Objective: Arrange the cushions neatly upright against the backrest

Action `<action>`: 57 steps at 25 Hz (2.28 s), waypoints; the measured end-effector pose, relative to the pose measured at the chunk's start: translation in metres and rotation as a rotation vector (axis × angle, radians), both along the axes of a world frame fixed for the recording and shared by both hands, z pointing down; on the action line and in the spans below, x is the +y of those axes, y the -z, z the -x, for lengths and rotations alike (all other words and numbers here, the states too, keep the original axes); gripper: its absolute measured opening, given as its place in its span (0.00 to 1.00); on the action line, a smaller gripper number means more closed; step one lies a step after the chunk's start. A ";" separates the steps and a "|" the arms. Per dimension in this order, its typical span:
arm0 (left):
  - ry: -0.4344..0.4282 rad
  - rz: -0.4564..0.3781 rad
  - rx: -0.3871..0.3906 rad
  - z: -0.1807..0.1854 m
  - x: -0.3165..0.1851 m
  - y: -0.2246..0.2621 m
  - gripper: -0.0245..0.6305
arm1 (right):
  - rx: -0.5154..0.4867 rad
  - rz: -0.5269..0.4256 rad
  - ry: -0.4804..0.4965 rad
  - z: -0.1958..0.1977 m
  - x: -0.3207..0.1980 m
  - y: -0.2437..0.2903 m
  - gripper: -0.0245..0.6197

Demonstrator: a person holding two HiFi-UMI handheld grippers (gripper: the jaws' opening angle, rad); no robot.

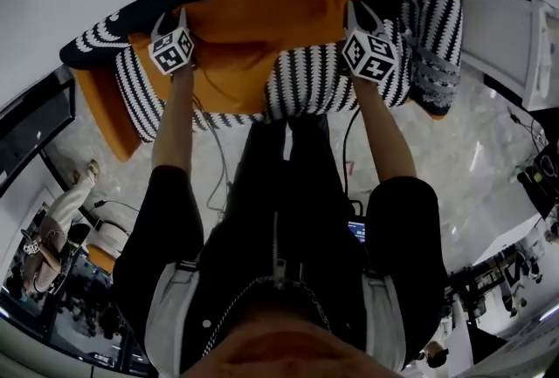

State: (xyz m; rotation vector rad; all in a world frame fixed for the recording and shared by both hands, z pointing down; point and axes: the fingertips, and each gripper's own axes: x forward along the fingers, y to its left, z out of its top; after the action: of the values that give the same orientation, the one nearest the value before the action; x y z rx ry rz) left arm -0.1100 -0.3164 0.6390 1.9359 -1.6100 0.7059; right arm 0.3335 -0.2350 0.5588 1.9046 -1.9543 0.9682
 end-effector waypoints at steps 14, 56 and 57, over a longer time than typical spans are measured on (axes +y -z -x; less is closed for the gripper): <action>-0.080 0.081 0.022 -0.014 0.011 -0.023 0.08 | 0.017 0.100 -0.054 -0.054 -0.052 -0.071 0.29; -0.491 0.056 0.110 -0.245 0.068 0.027 0.07 | -0.008 0.129 -0.317 -0.258 -0.031 -0.058 0.09; -0.499 0.057 0.119 -0.251 0.069 0.028 0.07 | -0.012 0.129 -0.331 -0.264 -0.030 -0.058 0.09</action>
State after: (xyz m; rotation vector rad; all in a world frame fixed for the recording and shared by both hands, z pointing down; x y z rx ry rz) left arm 0.1407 -0.2473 0.6115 2.3120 -1.0276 0.7952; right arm 0.5974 -0.2653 0.6167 2.1915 -1.5665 1.1611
